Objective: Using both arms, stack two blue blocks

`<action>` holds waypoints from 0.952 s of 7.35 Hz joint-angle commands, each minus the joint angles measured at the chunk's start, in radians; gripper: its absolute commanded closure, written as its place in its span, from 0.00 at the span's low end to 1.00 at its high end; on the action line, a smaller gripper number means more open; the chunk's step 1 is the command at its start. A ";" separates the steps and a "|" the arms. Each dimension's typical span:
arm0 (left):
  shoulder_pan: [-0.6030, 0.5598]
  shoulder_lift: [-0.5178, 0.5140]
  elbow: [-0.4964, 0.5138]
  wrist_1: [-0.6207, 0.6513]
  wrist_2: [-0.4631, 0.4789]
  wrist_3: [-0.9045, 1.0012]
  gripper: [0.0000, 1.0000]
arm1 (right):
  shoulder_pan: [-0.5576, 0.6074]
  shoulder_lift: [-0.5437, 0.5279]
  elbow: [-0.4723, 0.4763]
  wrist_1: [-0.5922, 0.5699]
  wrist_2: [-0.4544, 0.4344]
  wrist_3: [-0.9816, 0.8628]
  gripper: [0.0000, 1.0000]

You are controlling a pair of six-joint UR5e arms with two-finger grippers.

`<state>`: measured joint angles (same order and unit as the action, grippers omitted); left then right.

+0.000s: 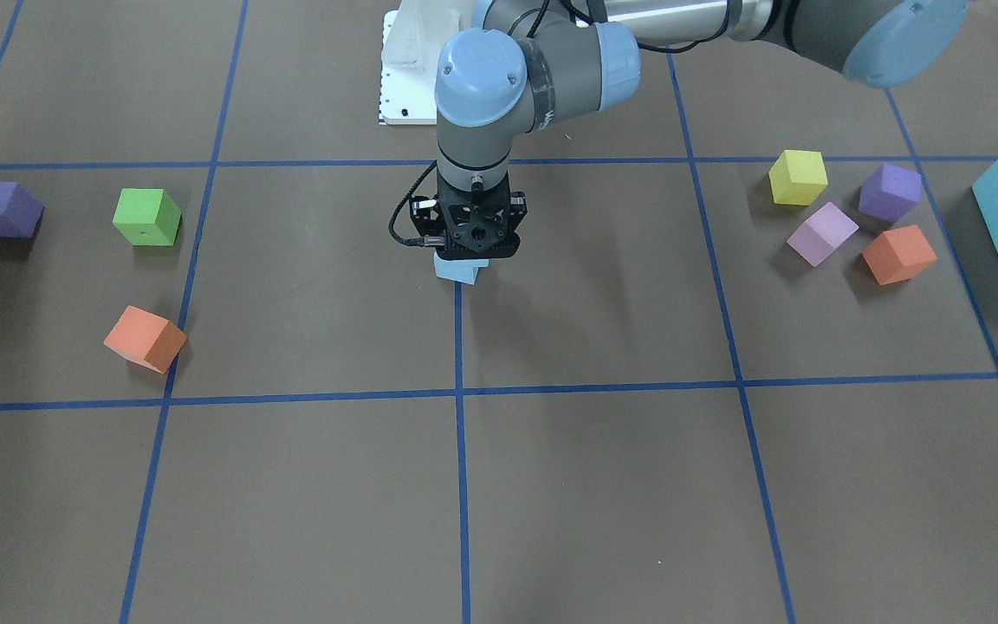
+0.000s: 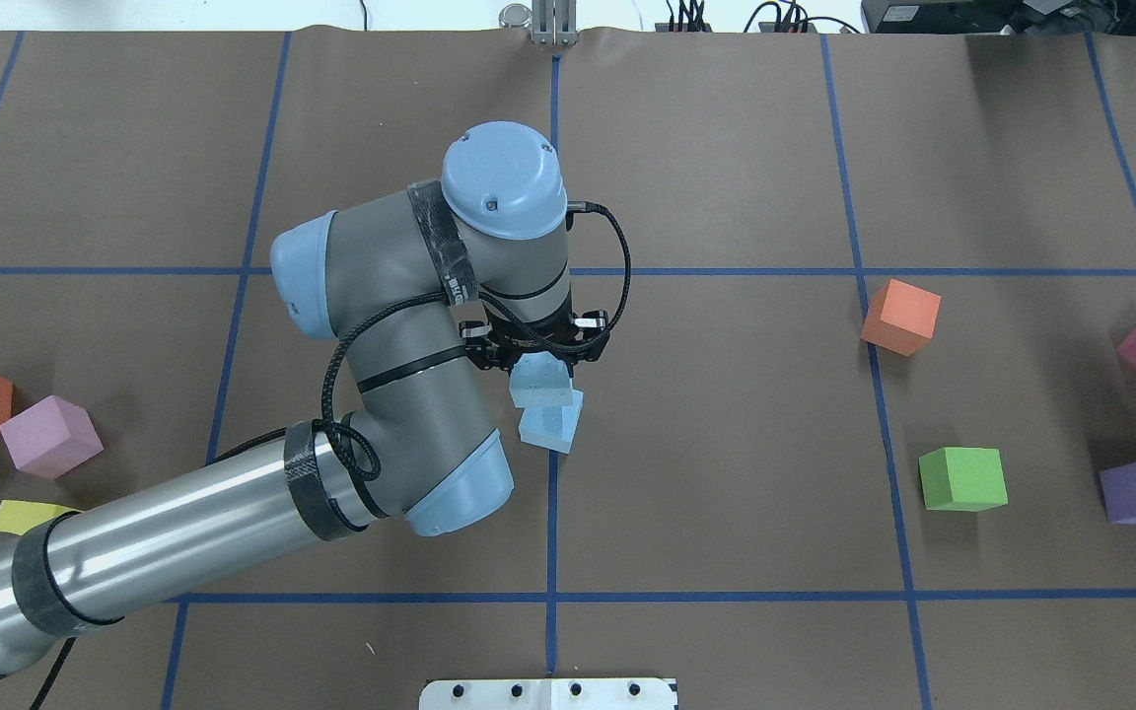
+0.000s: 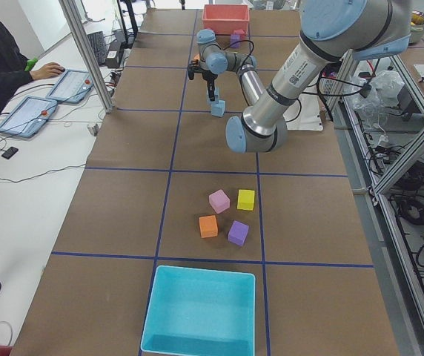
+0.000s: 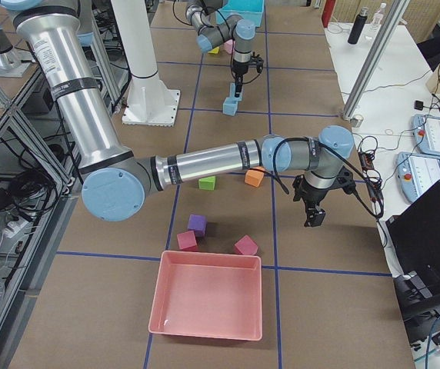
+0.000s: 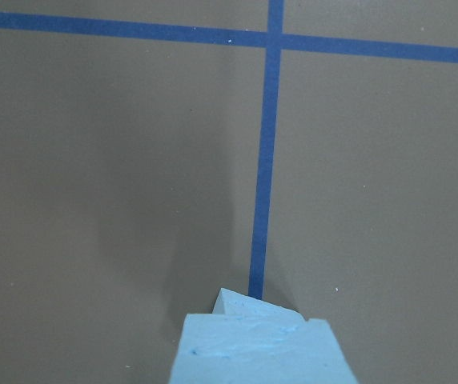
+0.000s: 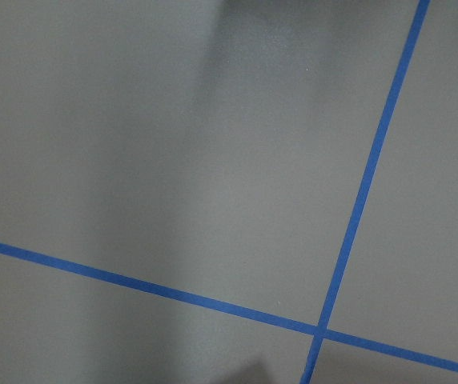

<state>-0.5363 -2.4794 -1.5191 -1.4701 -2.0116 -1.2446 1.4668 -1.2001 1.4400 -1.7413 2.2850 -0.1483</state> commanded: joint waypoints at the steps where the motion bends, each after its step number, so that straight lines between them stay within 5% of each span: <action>1: 0.022 0.002 0.016 -0.018 0.013 -0.001 0.50 | 0.003 -0.002 -0.001 -0.001 0.004 -0.002 0.00; 6: 0.042 0.005 0.007 -0.018 0.034 -0.018 0.48 | 0.001 0.004 -0.006 0.000 0.002 0.010 0.00; 7: 0.042 0.007 0.007 -0.018 0.036 -0.012 0.03 | 0.001 0.004 -0.007 0.000 0.002 0.012 0.00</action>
<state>-0.4942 -2.4744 -1.5112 -1.4885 -1.9771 -1.2609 1.4682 -1.1972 1.4339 -1.7413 2.2872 -0.1385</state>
